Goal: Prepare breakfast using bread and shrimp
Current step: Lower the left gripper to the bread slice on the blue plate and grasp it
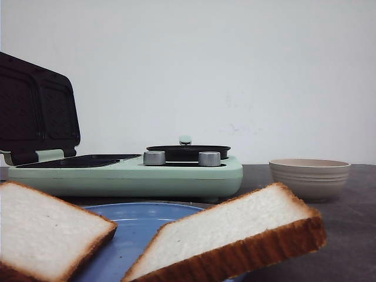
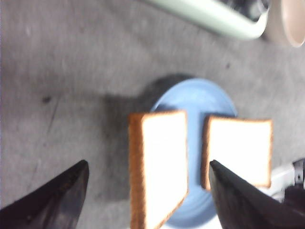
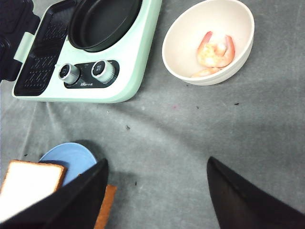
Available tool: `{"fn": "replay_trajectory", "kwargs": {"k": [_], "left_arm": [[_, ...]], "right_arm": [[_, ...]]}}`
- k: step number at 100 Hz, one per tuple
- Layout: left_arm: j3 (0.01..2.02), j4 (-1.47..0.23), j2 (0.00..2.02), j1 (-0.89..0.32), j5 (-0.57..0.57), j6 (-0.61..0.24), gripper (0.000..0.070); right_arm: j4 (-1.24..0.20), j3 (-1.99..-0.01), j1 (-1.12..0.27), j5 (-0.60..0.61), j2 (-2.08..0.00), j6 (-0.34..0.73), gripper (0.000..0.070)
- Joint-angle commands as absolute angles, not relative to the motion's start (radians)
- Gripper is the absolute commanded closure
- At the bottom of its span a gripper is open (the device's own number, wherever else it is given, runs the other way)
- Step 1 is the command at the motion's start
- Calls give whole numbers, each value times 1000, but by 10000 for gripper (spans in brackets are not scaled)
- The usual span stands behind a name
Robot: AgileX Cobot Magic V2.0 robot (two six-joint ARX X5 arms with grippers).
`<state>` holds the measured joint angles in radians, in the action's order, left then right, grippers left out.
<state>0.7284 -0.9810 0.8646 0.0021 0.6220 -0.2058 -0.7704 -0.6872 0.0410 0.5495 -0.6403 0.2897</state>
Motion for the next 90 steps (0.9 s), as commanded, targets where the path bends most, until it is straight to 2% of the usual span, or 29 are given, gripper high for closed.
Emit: {"fn": "replay_trajectory", "kwargs": {"k": [1,9,34,90], "left_arm": [[745,-1002,894,-4,630,-155,266],[744,-1031,932,-18,640,-120,267],[743,-1040,1060,-106,659,-89,266],[743,-996,1261,-294,654,-90,271]], "right_arm": [[-765,-696,41,553,-645,276,291],[-765,-696,41,556,-645,276,292],[-764,-696,28,558,-645,276,292],[-765,-696,21,558,-645,273,291]]}}
